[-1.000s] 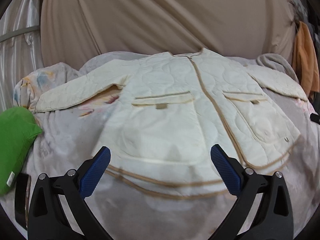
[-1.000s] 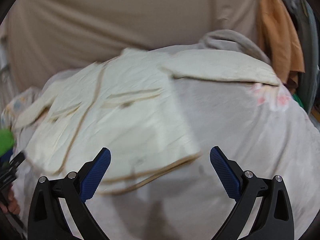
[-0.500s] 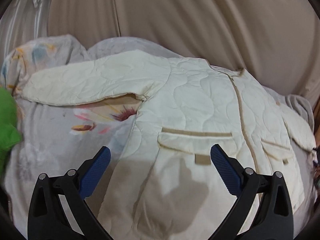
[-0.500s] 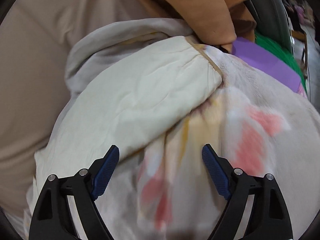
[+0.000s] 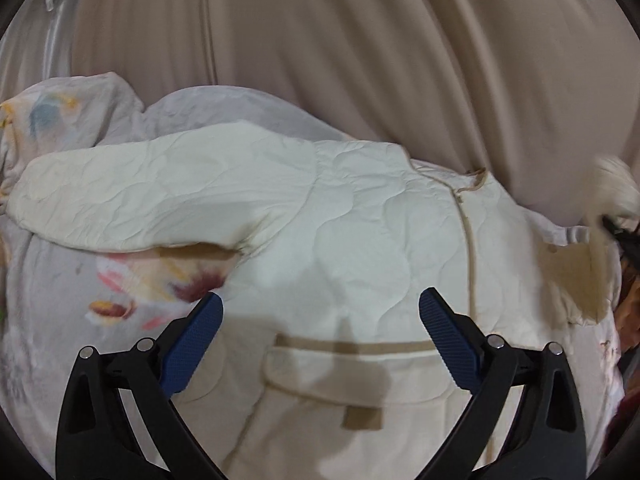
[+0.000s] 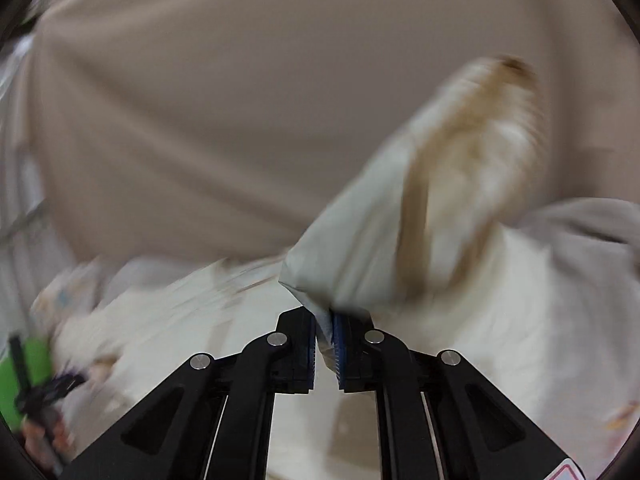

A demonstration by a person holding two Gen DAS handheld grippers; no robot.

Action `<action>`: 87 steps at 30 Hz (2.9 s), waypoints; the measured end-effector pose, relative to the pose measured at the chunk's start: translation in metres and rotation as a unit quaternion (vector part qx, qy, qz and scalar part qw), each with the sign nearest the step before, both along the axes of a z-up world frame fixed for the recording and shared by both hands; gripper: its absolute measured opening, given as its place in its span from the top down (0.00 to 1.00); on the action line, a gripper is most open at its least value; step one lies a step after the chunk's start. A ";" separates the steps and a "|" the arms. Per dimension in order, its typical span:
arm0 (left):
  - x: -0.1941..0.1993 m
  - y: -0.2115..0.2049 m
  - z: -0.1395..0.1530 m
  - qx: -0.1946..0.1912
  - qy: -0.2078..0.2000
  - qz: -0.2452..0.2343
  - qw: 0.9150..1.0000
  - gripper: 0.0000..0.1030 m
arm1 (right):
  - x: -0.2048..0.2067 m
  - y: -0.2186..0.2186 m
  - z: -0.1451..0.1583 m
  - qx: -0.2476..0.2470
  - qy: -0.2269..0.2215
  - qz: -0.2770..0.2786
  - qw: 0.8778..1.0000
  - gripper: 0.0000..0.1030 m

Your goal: Fold large clothes

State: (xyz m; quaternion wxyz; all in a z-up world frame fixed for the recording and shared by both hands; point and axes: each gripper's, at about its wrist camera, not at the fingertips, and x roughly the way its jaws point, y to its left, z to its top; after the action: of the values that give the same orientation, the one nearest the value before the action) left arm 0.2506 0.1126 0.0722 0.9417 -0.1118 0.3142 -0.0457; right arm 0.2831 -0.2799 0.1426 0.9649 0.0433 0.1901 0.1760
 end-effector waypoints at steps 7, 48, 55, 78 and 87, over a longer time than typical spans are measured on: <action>0.042 -0.028 -0.011 -0.051 0.040 -0.065 0.996 0.06 | 0.039 0.130 -0.084 -0.098 0.098 0.089 0.986 0.74; 0.146 -0.058 -0.055 0.020 0.075 -0.117 0.990 0.83 | 0.001 -0.124 -0.077 0.080 0.103 -0.143 0.981 0.53; 0.129 -0.035 -0.063 -0.013 0.078 -0.103 0.992 0.49 | 0.008 -0.122 -0.122 0.083 0.190 -0.106 0.972 0.46; 0.037 0.195 -0.024 -0.051 0.059 0.168 0.983 0.34 | -0.141 -0.039 -0.125 -0.033 0.114 -0.092 0.989 0.67; 0.066 0.323 -0.060 -0.132 0.122 0.270 0.946 0.46 | -0.162 0.010 -0.163 -0.060 0.121 -0.066 0.989 0.54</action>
State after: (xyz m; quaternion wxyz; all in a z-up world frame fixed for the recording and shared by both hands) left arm 0.3168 0.4353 0.0125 0.8498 -0.3210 0.3756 0.1835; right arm 0.1210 -0.2702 -0.0201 0.9451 0.0187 0.3126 0.0934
